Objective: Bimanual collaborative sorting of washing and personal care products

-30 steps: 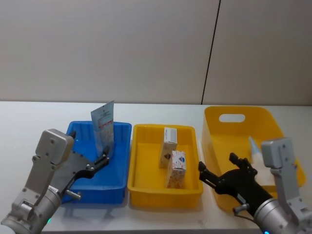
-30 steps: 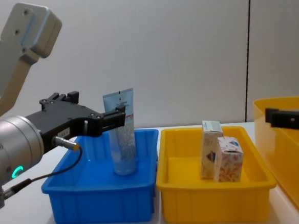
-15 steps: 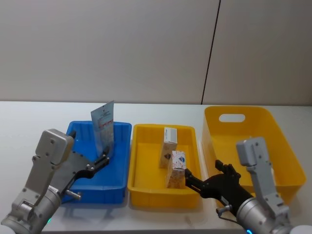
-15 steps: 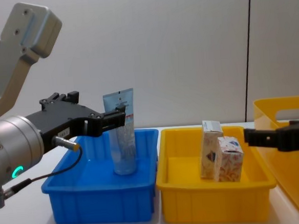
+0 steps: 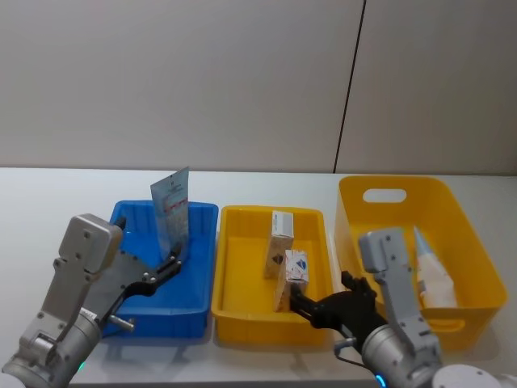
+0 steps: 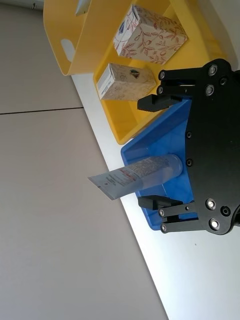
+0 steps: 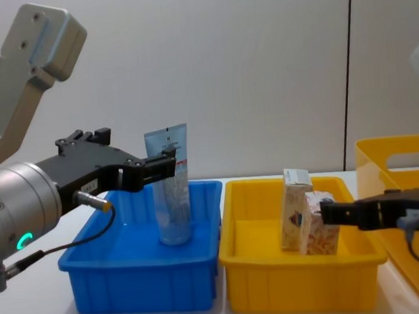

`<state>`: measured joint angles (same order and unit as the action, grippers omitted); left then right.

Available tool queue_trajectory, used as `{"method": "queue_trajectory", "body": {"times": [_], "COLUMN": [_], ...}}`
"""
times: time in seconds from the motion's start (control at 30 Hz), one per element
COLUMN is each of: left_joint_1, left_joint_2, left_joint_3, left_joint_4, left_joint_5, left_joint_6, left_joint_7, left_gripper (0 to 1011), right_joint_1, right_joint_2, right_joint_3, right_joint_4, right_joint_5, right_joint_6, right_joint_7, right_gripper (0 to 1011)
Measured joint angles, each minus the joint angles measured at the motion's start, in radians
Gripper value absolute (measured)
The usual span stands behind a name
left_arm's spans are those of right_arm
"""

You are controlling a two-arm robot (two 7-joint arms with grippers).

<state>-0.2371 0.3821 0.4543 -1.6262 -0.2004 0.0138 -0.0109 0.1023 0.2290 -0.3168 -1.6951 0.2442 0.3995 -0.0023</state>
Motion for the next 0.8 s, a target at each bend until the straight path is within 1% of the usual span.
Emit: {"method": "queue_trajectory", "body": {"times": [0.1,0.33,0.8], "left_joint_1": [0.000,0.000,0.000], "left_joint_2": [0.000,0.000,0.000], "left_joint_3": [0.000,0.000,0.000], "left_joint_4": [0.000,0.000,0.000], "left_joint_5": [0.000,0.000,0.000], "left_joint_6": [0.000,0.000,0.000], "left_joint_7": [0.000,0.000,0.000], "left_gripper": [1001,1001,1002], "right_joint_1": [0.019,0.051,0.110], "right_joint_2": [-0.021,-0.057,-0.129], "right_joint_3": [-0.012,-0.031,-0.053], "right_joint_4": [0.028,0.081,0.191], "right_joint_5": [-0.014,-0.039,-0.092], "right_joint_6": [0.002,-0.003,-0.031], "right_joint_7": [-0.014,-0.036,-0.100], "right_gripper": [1003,1003,1003]}}
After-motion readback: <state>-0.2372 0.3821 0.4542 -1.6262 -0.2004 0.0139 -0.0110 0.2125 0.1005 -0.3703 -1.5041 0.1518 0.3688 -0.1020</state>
